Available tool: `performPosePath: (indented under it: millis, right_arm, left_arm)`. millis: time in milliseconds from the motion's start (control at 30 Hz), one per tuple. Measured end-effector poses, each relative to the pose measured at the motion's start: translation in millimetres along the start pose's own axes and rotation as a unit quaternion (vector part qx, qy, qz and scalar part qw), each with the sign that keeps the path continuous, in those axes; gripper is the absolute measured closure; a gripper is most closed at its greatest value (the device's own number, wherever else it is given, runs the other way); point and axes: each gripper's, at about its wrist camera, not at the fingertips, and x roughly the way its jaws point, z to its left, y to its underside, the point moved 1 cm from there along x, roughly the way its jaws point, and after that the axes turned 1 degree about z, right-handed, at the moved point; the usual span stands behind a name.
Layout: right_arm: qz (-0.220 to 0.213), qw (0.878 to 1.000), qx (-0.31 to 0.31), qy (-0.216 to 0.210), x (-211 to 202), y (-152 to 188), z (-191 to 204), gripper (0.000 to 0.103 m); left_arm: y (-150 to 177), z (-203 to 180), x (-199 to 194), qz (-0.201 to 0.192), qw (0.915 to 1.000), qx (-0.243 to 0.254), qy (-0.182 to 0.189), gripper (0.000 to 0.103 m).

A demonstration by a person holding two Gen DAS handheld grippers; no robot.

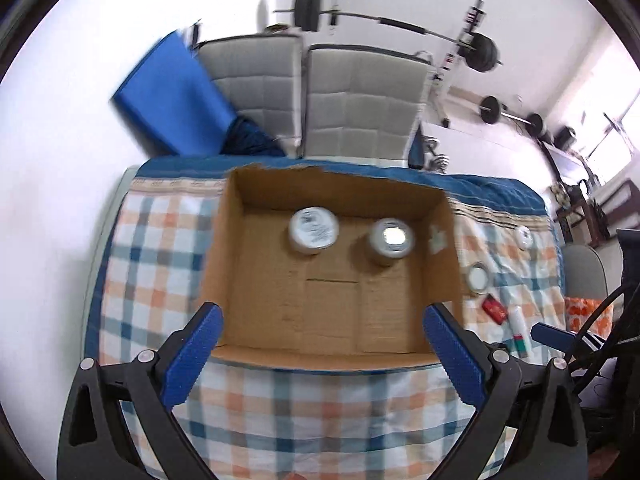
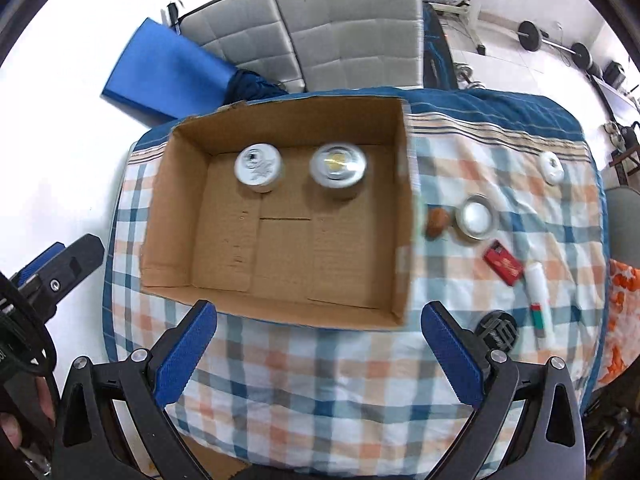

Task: Organize rigid objects
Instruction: 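Lift both tools out of the box toward the remaining items, then grasp the white spray bottle with right tool while left grasps black tin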

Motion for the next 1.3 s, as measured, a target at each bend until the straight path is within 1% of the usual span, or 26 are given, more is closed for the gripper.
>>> performPosePath:
  millis: [33, 100, 133, 167, 233, 300, 333, 367, 433, 500, 533, 567, 667, 700, 733, 767, 800, 833, 900, 967, 1033, 1100, 1233, 1300]
  right_arm:
    - [-0.002, 1.000, 0.009, 0.000, -4.7, 2.6, -14.0, 0.000]
    - [-0.003, 0.999, 0.032, 0.001, -13.4, 7.6, -45.3, 0.000]
    - [-0.004, 0.999, 0.046, 0.007, -18.2, 11.6, -68.7, 0.000]
    - [-0.004, 0.998, 0.054, 0.014, -20.0, 13.9, -84.3, 0.000]
    - [0.002, 0.997, 0.067, 0.039, -21.4, 20.5, -129.7, 0.000]
    - [0.005, 0.996, 0.078, 0.048, -15.6, 27.9, -172.1, 0.000]
    - [0.009, 0.995, 0.082, 0.051, -9.7, 31.6, -190.7, 0.000]
    - [0.020, 0.994, 0.090, 0.060, 1.1, 37.2, -214.5, 0.000]
    - [0.040, 0.991, 0.109, 0.065, 23.8, 46.2, -253.3, 0.000]
    - [0.060, 0.988, 0.127, 0.071, 49.9, 53.8, -286.9, 0.003]
    - [0.069, 0.986, 0.136, 0.070, 66.3, 56.4, -303.3, 0.006]
    - [0.073, 0.985, 0.139, 0.069, 76.5, 57.6, -311.7, 0.009]
    - [0.091, 0.983, 0.150, 0.053, 114.0, 56.9, -332.1, 0.029]
    - [0.098, 0.982, 0.155, 0.048, 121.8, 56.8, -334.4, 0.033]
    - [0.104, 0.981, 0.156, 0.046, 131.9, 56.7, -337.0, 0.039]
    - [0.104, 0.981, 0.150, 0.062, 138.3, 57.2, -338.6, 0.052]
    - [0.103, 0.980, 0.150, 0.075, 140.4, 58.6, -340.6, 0.052]
    - [0.096, 0.979, 0.166, 0.066, 138.8, 62.0, -345.8, 0.053]
    - [0.102, 0.975, 0.187, 0.064, 134.3, 70.4, -353.6, 0.057]
    - [0.105, 0.969, 0.218, 0.049, 124.4, 88.3, -366.1, 0.060]
    - [0.107, 0.964, 0.239, 0.037, 116.0, 106.6, -376.8, 0.061]
    - [0.106, 0.961, 0.252, 0.026, 108.3, 122.6, -385.7, 0.061]
    - [0.103, 0.961, 0.257, 0.019, 104.6, 143.2, -393.7, 0.061]
    - [0.104, 0.959, 0.264, 0.016, 106.9, 149.6, -395.0, 0.060]
  left_arm:
    - [0.3, -15.1, 1.3, 0.001, 0.9999, 0.010, 0.005, 0.000]
    - [0.6, -57.6, 9.2, 0.007, 0.9990, 0.035, 0.026, 0.000]
    - [1.4, -72.9, 13.0, 0.008, 0.9985, 0.044, 0.030, 0.000]
    - [2.4, -97.6, 21.5, 0.011, 0.9975, 0.061, 0.034, 0.000]
    - [5.4, -132.2, 38.2, 0.017, 0.9960, 0.080, 0.036, 0.000]
    - [9.6, -159.6, 55.6, 0.018, 0.9957, 0.087, 0.028, 0.000]
    - [12.8, -176.7, 68.2, 0.019, 0.9952, 0.094, 0.021, 0.000]
    - [15.9, -188.7, 76.8, 0.021, 0.9948, 0.098, 0.017, 0.000]
    - [22.1, -210.7, 94.9, 0.027, 0.9942, 0.103, 0.011, 0.000]
    - [29.4, -232.2, 114.9, 0.038, 0.9935, 0.107, 0.006, 0.000]
    - [32.5, -241.1, 124.0, 0.043, 0.9931, 0.109, 0.000, 0.000]
    - [35.0, -246.8, 130.8, 0.048, 0.9927, 0.110, -0.005, 0.000]
    - [42.7, -262.4, 152.7, 0.068, 0.9913, 0.112, -0.015, 0.000]
    - [45.4, -265.7, 158.3, 0.073, 0.9908, 0.112, -0.019, 0.000]
    - [47.9, -268.0, 162.6, 0.079, 0.9904, 0.111, -0.020, 0.000]
    - [50.9, -268.9, 166.3, 0.086, 0.9901, 0.109, -0.022, 0.000]
    - [53.7, -270.4, 168.3, 0.090, 0.9901, 0.107, -0.019, 0.000]
    - [57.0, -270.2, 169.3, 0.096, 0.9900, 0.103, -0.012, 0.000]
    - [65.0, -269.9, 171.1, 0.108, 0.9895, 0.096, -0.005, 0.000]
    - [74.9, -270.8, 173.6, 0.123, 0.9880, 0.093, 0.012, 0.000]
    - [87.3, -273.0, 179.3, 0.139, 0.9853, 0.098, 0.018, 0.000]
    - [102.1, -277.5, 188.7, 0.158, 0.9815, 0.104, 0.027, 0.000]
    - [128.5, -294.6, 216.9, 0.213, 0.9680, 0.126, 0.041, 0.000]
    - [137.4, -302.5, 231.6, 0.228, 0.9637, 0.134, 0.038, 0.000]
